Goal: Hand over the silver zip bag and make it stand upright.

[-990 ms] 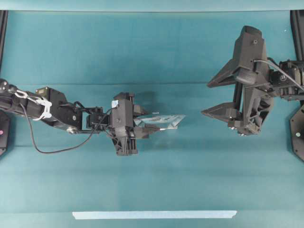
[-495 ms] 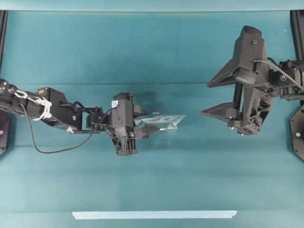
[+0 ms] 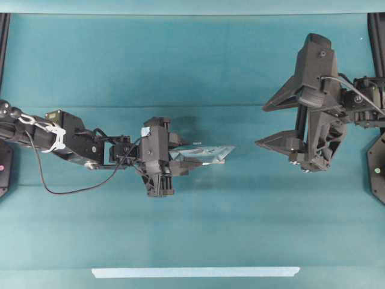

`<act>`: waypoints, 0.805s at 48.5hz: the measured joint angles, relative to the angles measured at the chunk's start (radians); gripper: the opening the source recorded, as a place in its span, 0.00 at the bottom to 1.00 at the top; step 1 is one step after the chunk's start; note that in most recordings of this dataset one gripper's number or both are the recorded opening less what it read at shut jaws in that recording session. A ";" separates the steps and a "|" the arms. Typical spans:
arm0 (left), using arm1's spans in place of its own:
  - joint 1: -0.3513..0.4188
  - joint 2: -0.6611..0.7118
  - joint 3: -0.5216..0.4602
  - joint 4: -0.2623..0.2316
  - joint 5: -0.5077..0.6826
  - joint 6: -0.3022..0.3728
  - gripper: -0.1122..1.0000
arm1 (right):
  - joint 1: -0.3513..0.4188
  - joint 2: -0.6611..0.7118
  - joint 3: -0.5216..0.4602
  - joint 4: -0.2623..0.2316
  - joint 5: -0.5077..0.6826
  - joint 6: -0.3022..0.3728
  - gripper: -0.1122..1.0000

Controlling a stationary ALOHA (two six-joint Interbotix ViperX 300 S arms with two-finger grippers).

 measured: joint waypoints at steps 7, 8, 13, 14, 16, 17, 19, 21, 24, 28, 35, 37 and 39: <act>0.000 0.002 0.000 0.002 0.000 0.000 0.35 | 0.000 0.000 0.002 0.000 0.000 0.000 0.88; 0.000 0.000 0.000 0.002 0.000 0.000 0.35 | 0.000 0.000 0.002 0.000 0.000 0.000 0.88; 0.000 0.000 0.000 0.000 -0.002 0.002 0.35 | 0.000 0.000 0.000 0.000 0.000 0.000 0.88; 0.000 0.000 0.000 0.000 0.000 0.002 0.35 | 0.000 0.000 0.002 0.000 0.000 -0.002 0.88; 0.000 0.002 0.000 0.002 0.000 0.000 0.35 | 0.000 0.000 0.002 0.000 0.002 -0.002 0.88; 0.000 0.000 0.000 0.002 0.000 0.000 0.35 | 0.000 0.000 0.002 0.000 0.000 -0.002 0.88; 0.000 0.000 0.002 0.002 0.000 0.000 0.35 | 0.000 0.000 0.002 0.000 0.000 -0.002 0.88; 0.000 0.000 0.000 0.002 0.000 0.000 0.35 | 0.000 0.000 0.002 0.000 0.000 -0.002 0.88; 0.000 0.000 0.000 0.002 0.000 0.000 0.35 | 0.000 0.000 0.003 0.000 0.000 0.000 0.88; 0.000 0.000 0.002 0.002 0.000 0.000 0.35 | 0.003 0.000 0.003 0.000 0.000 -0.002 0.88; 0.000 0.000 0.002 0.002 0.000 0.002 0.35 | 0.011 0.000 0.009 0.000 -0.011 -0.002 0.88; 0.000 0.000 0.000 0.002 0.000 0.000 0.35 | 0.014 0.000 0.012 0.000 -0.015 -0.002 0.88; 0.002 0.000 0.002 0.002 0.000 0.000 0.35 | 0.015 0.000 0.015 0.000 -0.021 -0.002 0.88</act>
